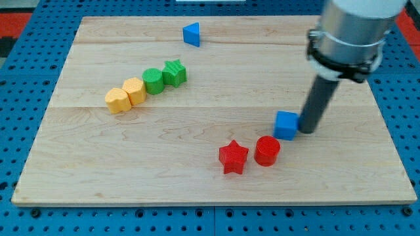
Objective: Move blue blocks near to the red blocks
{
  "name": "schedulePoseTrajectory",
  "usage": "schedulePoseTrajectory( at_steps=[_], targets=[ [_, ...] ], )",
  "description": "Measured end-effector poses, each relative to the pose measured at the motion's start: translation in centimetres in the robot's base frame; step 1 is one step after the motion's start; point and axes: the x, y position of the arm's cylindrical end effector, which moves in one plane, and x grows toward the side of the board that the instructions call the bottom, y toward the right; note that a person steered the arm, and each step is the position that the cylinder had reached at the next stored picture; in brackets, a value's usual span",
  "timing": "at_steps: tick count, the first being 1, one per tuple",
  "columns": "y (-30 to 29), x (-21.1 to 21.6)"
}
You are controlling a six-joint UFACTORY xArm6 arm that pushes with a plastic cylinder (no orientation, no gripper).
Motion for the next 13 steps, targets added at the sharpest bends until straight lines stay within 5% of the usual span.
schedulePoseTrajectory(
  at_steps=[3,5,6,8,9,10,11,13],
  targets=[
    [-9.9,-6.5],
    [-7.8,-1.4],
    [-6.2,-2.7],
    [-7.9,-19.5],
    [-8.8,-25.7],
    [-13.5,-27.5],
    [-18.7,-27.2],
    [-13.4,-20.8]
  ],
)
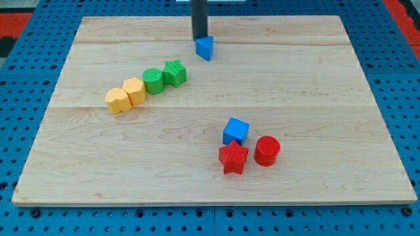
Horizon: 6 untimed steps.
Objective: Move blue blocks near to the red blocks
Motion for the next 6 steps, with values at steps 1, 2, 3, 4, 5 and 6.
schedulePoseTrajectory(
  at_steps=[1,2,3,4,5,6],
  targets=[
    [2.8,5.4],
    [2.9,10.1],
    [3.7,12.5],
    [5.0,15.1],
    [5.4,18.4],
    [5.4,20.0]
  ],
)
